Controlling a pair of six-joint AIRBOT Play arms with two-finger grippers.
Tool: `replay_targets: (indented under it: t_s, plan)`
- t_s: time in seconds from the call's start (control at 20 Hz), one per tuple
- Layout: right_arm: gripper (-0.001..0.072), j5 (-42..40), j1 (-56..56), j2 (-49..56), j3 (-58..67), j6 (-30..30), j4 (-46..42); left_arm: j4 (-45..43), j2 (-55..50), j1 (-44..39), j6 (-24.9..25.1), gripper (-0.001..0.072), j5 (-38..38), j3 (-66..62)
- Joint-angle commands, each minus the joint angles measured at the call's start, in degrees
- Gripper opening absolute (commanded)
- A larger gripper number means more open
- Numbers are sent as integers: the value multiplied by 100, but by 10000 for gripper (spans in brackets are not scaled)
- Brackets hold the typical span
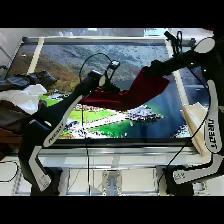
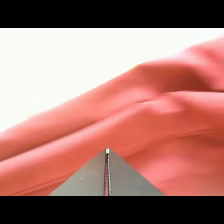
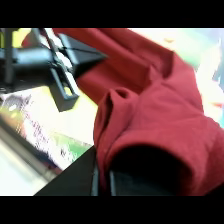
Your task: Fold the shirts.
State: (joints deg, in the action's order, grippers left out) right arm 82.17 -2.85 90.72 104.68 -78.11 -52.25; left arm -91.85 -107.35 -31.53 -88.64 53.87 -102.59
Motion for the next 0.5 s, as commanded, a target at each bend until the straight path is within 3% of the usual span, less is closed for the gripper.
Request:
replay_targets:
  t_s: [0.0, 0.25, 0.45]
  plan:
    - [26, -1290, -848, 72, 227, -522, -380, -1329, 205, 522, -402, 11, 675, -129]
    - [25, -3250, -1823, 809, 337, -605, 1001, -1331, 599, 1399, -444, 11, 754, -127]
    - [27, -4544, -2605, 2044, 953, -269, 2249, -1314, 732, 1784, -457, 12, 861, -127]
